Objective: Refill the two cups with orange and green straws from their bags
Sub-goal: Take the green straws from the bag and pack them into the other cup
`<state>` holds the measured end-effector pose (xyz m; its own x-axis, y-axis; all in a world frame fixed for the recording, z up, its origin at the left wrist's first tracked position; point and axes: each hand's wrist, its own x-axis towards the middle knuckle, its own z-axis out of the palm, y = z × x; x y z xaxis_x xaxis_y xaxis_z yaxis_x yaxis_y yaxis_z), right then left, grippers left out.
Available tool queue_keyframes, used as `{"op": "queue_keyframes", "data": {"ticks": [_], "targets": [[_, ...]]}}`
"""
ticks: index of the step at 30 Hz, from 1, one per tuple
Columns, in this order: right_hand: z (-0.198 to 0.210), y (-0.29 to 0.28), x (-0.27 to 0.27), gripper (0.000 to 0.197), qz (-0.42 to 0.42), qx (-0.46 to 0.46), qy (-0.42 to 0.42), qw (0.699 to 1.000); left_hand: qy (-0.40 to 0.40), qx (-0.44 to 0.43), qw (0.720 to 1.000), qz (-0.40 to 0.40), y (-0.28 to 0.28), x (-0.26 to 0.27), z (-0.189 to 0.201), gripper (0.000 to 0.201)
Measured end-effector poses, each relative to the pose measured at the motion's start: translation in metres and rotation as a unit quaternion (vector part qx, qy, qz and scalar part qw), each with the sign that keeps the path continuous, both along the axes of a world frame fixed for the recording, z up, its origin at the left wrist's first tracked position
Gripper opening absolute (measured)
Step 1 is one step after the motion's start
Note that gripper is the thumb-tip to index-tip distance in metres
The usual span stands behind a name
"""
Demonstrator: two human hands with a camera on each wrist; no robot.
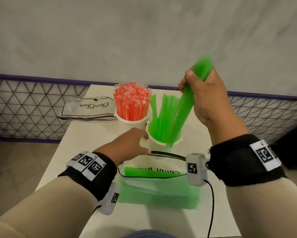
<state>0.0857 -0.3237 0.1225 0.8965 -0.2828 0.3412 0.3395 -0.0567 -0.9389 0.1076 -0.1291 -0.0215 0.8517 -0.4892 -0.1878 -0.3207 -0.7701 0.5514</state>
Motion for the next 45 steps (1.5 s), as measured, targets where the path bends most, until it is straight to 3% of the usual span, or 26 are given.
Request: {"op": "queue_keyframes", "data": {"ticks": [5, 10, 14, 17, 20, 24, 27, 30, 32, 35, 37, 39, 41, 43, 45], "targets": [[-0.023, -0.003, 0.017, 0.011, -0.128, 0.001, -0.041, 0.991, -0.012, 0.004, 1.000, 0.024, -0.041, 0.003, -0.009, 0.071], [-0.078, -0.008, 0.034, 0.004, -0.175, -0.070, 0.033, 0.982, -0.032, 0.036, 0.997, 0.054, -0.053, 0.004, -0.023, 0.052], [-0.118, -0.025, 0.049, 0.027, -0.233, -0.253, 0.129, 0.930, -0.053, 0.019, 0.996, 0.071, -0.055, -0.001, -0.028, 0.045], [-0.133, -0.029, 0.053, 0.051, -0.217, -0.291, 0.240, 0.900, -0.047, 0.002, 0.996, 0.077, -0.057, -0.005, -0.029, 0.045], [-0.146, -0.031, 0.060, 0.056, -0.147, -0.292, 0.317, 0.890, -0.047, -0.005, 0.996, 0.077, -0.057, -0.006, -0.029, 0.043], [-0.155, -0.033, 0.060, 0.061, -0.111, -0.257, 0.327, 0.903, -0.041, -0.004, 0.996, 0.075, -0.055, -0.006, -0.026, 0.042], [-0.158, -0.037, 0.054, 0.080, -0.095, -0.210, 0.339, 0.912, -0.029, -0.006, 0.997, 0.067, -0.053, -0.007, -0.023, 0.044], [-0.152, -0.034, 0.045, 0.091, -0.133, -0.192, 0.331, 0.914, -0.030, -0.005, 0.998, 0.050, -0.047, -0.010, -0.018, 0.051], [-0.137, -0.028, 0.037, 0.083, -0.197, -0.204, 0.286, 0.915, -0.035, -0.042, 0.997, 0.056, -0.040, -0.012, -0.015, 0.052], [-0.111, -0.011, 0.019, 0.055, -0.255, -0.270, 0.167, 0.913, -0.083, -0.145, 0.981, 0.097, -0.026, -0.011, -0.014, 0.025], [-0.098, 0.009, 0.006, 0.031, -0.214, -0.300, 0.107, 0.924, -0.068, -0.170, 0.977, 0.107, -0.017, -0.008, -0.015, 0.013], [-0.093, 0.030, -0.005, 0.011, -0.109, -0.321, 0.107, 0.935, -0.005, -0.121, 0.990, 0.066, -0.008, -0.008, -0.013, 0.009], [-0.098, 0.049, -0.012, 0.006, 0.024, -0.399, 0.172, 0.900, 0.056, -0.066, 0.996, 0.025, -0.001, -0.011, -0.011, 0.007], [-0.111, 0.064, -0.018, 0.007, 0.133, -0.490, 0.241, 0.827, 0.072, 0.005, 0.997, -0.018, 0.007, -0.015, -0.013, 0.012], [-0.127, 0.075, -0.022, 0.008, 0.183, -0.560, 0.274, 0.760, 0.094, 0.088, 0.991, -0.048, 0.014, -0.019, -0.017, 0.022]]}}
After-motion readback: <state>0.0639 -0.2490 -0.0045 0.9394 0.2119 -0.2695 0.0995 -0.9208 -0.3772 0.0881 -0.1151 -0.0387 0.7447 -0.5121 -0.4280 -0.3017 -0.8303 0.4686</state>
